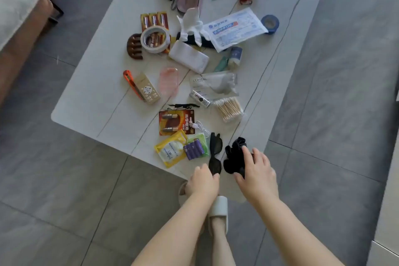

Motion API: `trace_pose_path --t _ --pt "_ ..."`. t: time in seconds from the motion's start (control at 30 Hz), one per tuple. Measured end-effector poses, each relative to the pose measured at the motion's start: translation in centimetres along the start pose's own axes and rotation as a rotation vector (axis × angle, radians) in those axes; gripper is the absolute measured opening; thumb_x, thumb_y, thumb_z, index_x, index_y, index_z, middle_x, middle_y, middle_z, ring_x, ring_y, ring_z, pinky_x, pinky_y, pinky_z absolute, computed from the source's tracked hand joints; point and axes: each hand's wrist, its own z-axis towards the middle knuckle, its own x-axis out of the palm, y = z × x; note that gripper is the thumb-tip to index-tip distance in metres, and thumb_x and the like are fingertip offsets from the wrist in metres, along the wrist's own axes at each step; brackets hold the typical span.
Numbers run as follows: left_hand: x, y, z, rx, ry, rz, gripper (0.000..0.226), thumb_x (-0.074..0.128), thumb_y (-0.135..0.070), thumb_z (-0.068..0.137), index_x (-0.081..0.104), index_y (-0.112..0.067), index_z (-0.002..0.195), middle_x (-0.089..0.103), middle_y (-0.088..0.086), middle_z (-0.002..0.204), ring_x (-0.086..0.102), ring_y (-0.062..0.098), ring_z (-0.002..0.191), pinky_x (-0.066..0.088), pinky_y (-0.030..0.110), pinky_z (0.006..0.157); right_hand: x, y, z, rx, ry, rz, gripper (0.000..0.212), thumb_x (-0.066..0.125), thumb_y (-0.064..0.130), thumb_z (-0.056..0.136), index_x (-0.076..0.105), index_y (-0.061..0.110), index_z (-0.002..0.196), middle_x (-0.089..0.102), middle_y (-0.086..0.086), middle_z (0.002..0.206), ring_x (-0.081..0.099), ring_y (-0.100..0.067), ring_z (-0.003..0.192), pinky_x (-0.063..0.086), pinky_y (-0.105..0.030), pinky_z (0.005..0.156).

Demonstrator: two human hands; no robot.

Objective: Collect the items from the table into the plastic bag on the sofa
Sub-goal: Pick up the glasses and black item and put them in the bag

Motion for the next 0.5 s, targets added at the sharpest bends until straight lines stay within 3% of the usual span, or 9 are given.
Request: trace_pose_path --t 0.13,0.3,0.43,0.5 --pt "2.3 -1.2 2.7 -0.11 -0.119 -0.057 0.05 0.05 -0.042 0.094 0.037 -0.016 0.136 0.045 0.003 0.135 0.05 0.023 0.124 0.047 0.039 0.091 2.4 -1.1 2.9 0.015 0.04 -0.012 0.082 0.054 0.043 0.089 0.001 0.031 0.15 0.009 -0.005 0.158 0.01 -0.024 0.146 0.026 -0.04 0.113" --pt "4.1 -1.7 4.2 -0.194 -0.226 -0.071 0.051 0.058 -0.036 0.091 0.035 -0.014 0.131 0.046 0.005 0.133 0.053 0.023 0.121 0.05 0.036 0.087 4.7 -1.7 4.5 -0.002 0.013 -0.077 0.087 0.057 0.041 0.088 -0.005 0.036 0.149 0.011 -0.005 0.156 0.014 -0.024 0.142 0.033 -0.037 0.106" --pt "4.1 -2.0 4.4 -0.212 -0.202 -0.088 0.043 0.06 -0.029 0.091 0.037 -0.015 0.125 0.052 0.005 0.128 0.056 0.023 0.118 0.05 0.036 0.087 5.0 -1.8 5.2 0.002 0.042 -0.078 0.088 0.053 0.018 0.087 -0.006 0.036 0.148 0.029 -0.005 0.144 0.033 -0.025 0.127 0.045 -0.033 0.088" --pt "3.8 -1.9 4.1 -0.194 -0.176 -0.073 0.038 0.059 -0.03 0.091 0.043 -0.017 0.123 0.053 0.004 0.126 0.055 0.023 0.118 0.048 0.036 0.088 4.5 -1.7 5.2 0.017 0.075 -0.029 0.086 0.052 0.018 0.086 -0.004 0.035 0.149 0.04 -0.005 0.131 0.038 -0.025 0.12 0.045 -0.032 0.08"
